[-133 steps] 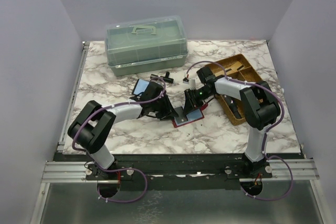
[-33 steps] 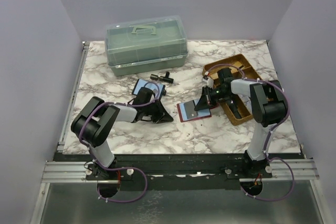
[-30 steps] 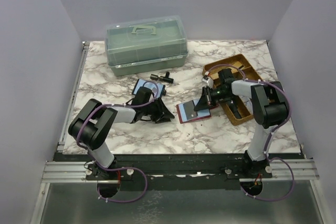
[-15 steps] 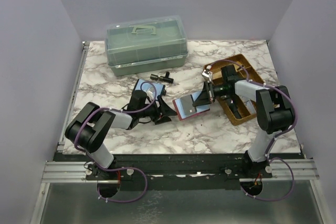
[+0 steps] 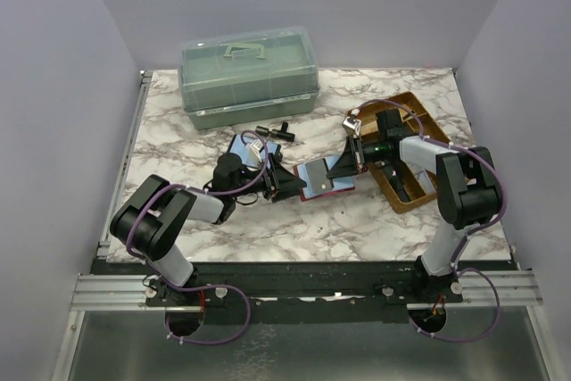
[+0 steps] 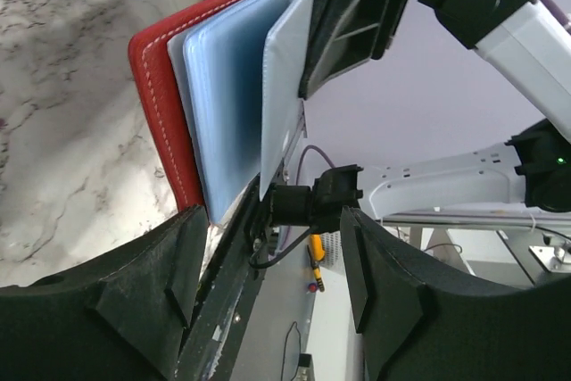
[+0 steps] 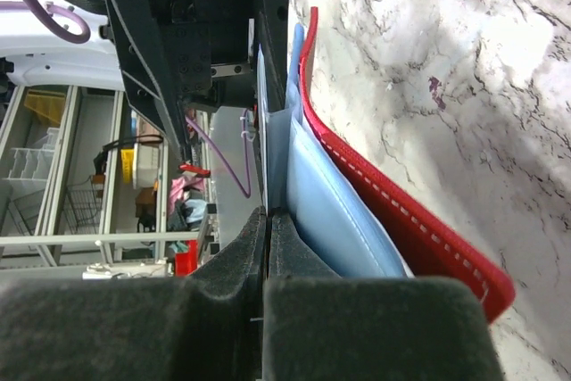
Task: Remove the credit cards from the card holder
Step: Remove the credit card from the card holder.
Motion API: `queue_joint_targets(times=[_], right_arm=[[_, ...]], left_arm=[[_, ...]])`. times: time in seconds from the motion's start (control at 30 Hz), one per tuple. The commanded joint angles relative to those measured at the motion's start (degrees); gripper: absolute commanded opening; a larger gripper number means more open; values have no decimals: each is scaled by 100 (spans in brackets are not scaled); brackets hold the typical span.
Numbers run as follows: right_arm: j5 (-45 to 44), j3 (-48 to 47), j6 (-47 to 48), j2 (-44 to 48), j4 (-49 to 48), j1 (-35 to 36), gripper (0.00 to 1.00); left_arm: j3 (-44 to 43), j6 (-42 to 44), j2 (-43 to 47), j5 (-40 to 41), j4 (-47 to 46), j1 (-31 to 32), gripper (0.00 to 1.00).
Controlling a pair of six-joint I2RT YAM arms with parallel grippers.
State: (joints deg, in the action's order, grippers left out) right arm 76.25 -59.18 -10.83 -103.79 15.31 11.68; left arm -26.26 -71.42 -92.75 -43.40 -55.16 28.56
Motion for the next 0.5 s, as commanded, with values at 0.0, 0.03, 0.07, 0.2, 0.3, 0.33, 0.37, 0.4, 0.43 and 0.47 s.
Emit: queue_joint_targets(times=[0.0,0.03,0.07,0.2,0.3,0.33,0.37,0.4,0.43,0.47], right_arm=[[361,73,-181,224,-268,32,0],[383,86,-201,237,-292,32,0],[401,94,-226,244,-312,32,0],[579,127,-393,269,-492,32,0],[681,133,-514,293,-592,27,0],[707,143,-547,309,-632,29,0],[727,148,-585,327,-668,35,0],[740,156,-601,346,-687,29,0],[747,167,-619,362,-709,30,0],[751,177,-629,386,-732,34,0]], left_arm=[[108,-279,-56,-234,-901,-6,67],[112,-318,-94,-237,-984,-8,67],[108,-340,-133,-239,-1001,-6,67],[26,-357,-277,-271,-1023,1,67],[7,-316,-375,-265,-1020,1,67],[21,-299,-406,-259,-1023,1,67],[49,-281,-422,-251,-1016,1,67],[69,-263,-444,-256,-1021,1,67],[107,-245,-453,-245,-1022,1,67],[143,-227,-448,-238,-1022,-7,67]])
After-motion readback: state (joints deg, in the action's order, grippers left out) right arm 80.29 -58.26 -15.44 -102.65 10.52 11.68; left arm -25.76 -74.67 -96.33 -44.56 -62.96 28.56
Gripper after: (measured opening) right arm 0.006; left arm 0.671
